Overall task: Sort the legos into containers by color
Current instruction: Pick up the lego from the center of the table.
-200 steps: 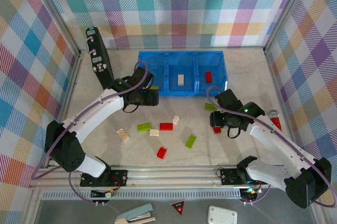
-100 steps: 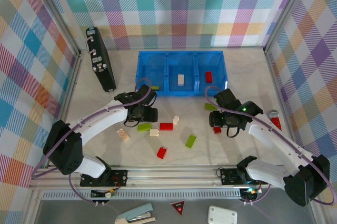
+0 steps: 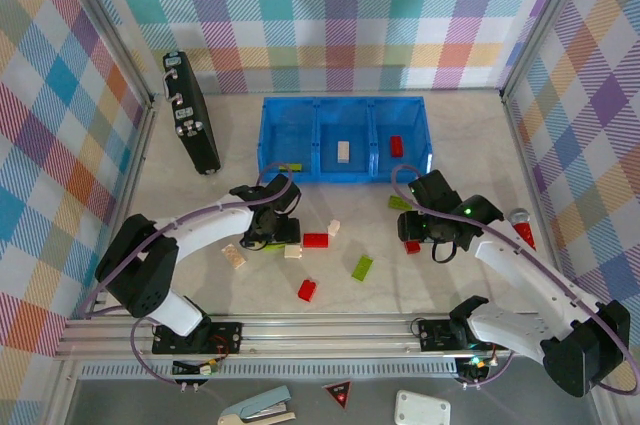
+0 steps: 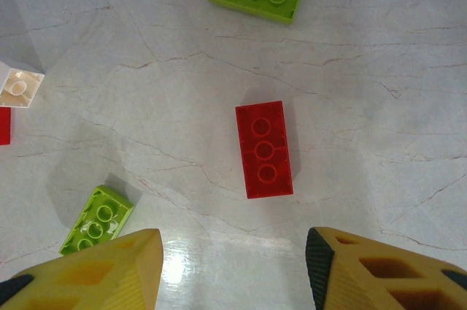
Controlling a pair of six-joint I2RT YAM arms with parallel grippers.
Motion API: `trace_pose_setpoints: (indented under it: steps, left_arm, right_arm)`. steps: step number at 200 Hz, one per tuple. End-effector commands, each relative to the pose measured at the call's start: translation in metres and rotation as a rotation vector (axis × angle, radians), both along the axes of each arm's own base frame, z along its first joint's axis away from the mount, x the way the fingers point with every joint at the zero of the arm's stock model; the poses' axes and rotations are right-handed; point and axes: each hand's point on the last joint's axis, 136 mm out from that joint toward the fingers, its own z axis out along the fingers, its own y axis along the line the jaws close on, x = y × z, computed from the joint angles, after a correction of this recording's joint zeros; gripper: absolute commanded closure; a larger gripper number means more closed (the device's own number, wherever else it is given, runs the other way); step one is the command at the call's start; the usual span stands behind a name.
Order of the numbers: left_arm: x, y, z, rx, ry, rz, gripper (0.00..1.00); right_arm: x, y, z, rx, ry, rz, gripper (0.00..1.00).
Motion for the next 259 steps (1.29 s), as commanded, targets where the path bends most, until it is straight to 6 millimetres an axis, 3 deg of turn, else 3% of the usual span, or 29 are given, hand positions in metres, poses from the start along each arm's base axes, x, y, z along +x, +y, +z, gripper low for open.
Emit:
trace_pose_setpoints:
  steps: [1,56,130,199,259]
  left_arm:
    - [-0.005,0.003,-0.011,0.025,0.025,0.031,0.13]
    - [-0.007,0.005,-0.027,0.047,0.051,0.047,0.19]
    - [-0.008,0.011,-0.024,0.062,0.032,0.051,0.36]
    - [0.001,0.009,-0.004,0.058,-0.012,0.025,0.39]
    - [0.023,0.008,0.037,0.046,-0.088,-0.006,0.39]
  right_arm:
    - [-0.002,0.002,0.001,0.007,-0.006,0.014,0.44]
    - [-0.003,0.001,0.004,0.014,-0.021,0.015,0.44]
    - [-0.002,0.002,0.001,0.014,-0.014,0.018,0.44]
    - [-0.002,0.002,0.0,0.01,-0.011,0.018,0.44]
    - [-0.002,0.001,0.001,0.01,-0.016,0.016,0.44]
